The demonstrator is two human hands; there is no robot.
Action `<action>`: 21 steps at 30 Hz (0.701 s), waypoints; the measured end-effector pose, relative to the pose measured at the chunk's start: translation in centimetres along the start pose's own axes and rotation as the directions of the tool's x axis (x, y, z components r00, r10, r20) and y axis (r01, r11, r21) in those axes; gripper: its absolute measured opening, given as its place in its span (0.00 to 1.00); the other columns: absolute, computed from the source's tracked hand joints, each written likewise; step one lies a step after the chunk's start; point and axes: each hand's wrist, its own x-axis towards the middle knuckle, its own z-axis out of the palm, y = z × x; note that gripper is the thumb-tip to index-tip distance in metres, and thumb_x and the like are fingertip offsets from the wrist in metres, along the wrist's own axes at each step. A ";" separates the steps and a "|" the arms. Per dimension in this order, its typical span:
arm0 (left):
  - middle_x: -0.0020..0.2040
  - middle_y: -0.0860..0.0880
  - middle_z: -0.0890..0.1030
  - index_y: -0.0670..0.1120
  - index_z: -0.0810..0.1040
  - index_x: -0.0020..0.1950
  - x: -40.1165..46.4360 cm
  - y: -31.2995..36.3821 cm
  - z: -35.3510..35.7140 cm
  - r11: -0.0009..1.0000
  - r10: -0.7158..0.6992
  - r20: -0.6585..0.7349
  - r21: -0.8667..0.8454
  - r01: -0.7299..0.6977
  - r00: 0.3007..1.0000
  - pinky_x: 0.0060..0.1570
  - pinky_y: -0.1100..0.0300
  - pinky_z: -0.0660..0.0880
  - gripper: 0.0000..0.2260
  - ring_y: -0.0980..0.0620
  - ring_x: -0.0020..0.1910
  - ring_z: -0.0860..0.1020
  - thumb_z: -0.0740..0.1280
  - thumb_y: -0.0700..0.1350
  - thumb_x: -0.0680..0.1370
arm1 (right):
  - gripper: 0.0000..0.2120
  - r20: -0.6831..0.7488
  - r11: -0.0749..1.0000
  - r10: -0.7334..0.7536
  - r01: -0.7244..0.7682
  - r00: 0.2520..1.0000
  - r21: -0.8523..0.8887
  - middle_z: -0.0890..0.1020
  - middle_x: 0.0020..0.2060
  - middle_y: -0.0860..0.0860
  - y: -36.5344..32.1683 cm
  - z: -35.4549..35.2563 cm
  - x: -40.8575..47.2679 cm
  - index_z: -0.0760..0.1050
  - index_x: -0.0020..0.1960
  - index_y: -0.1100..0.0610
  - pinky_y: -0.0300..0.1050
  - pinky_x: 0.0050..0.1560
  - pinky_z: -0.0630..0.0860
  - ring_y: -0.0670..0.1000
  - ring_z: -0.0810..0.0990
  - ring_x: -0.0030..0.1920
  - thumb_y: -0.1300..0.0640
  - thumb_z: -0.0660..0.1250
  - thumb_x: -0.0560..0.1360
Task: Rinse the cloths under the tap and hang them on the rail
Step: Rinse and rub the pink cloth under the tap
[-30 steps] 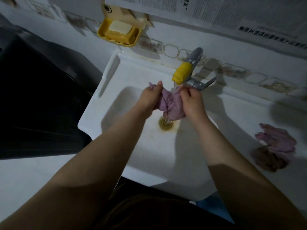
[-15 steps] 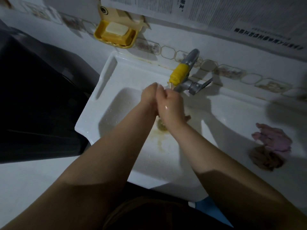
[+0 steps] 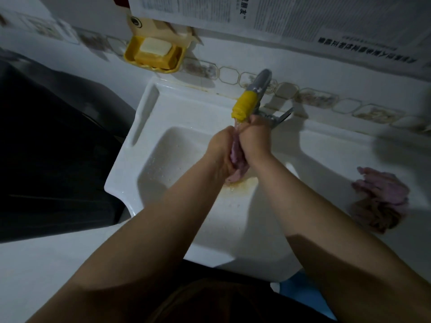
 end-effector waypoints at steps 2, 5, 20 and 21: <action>0.26 0.45 0.74 0.44 0.72 0.37 0.7 0.0 -0.3 1.000 -0.004 -0.043 0.023 0.005 0.999 0.30 0.63 0.73 0.15 0.47 0.28 0.75 0.56 0.47 0.81 | 0.15 -0.003 1.000 0.003 -0.003 1.000 -0.006 0.79 0.36 0.56 -0.2 0.1 -0.3 0.74 0.38 0.57 0.49 0.44 0.75 0.59 0.80 0.43 0.48 0.59 0.76; 0.35 0.43 0.76 0.42 0.74 0.41 3.3 1.0 -1.5 0.994 -0.075 -0.111 -0.090 0.065 0.991 0.46 0.55 0.74 0.11 0.39 0.46 0.78 0.59 0.44 0.82 | 0.20 0.057 0.995 -0.101 0.101 0.993 0.001 0.74 0.27 0.49 -0.6 1.1 -3.3 0.68 0.31 0.55 0.46 0.37 0.70 0.54 0.77 0.35 0.47 0.59 0.79; 0.27 0.45 0.78 0.40 0.77 0.37 -1.2 1.7 -1.8 0.975 -0.054 0.225 -0.198 0.100 0.973 0.30 0.64 0.77 0.23 0.51 0.27 0.79 0.52 0.50 0.84 | 0.19 0.050 0.994 -0.072 0.076 0.996 -0.081 0.79 0.37 0.54 0.7 0.3 -0.6 0.68 0.34 0.55 0.46 0.43 0.71 0.56 0.78 0.41 0.45 0.58 0.79; 0.30 0.43 0.80 0.39 0.80 0.37 -1.3 1.6 -2.0 0.974 -0.070 0.303 -0.184 0.131 0.950 0.32 0.62 0.79 0.26 0.50 0.30 0.80 0.52 0.53 0.84 | 0.16 0.085 0.991 -0.065 0.074 0.994 -0.110 0.79 0.40 0.55 1.4 -0.1 0.4 0.69 0.37 0.54 0.45 0.43 0.70 0.56 0.77 0.43 0.47 0.58 0.79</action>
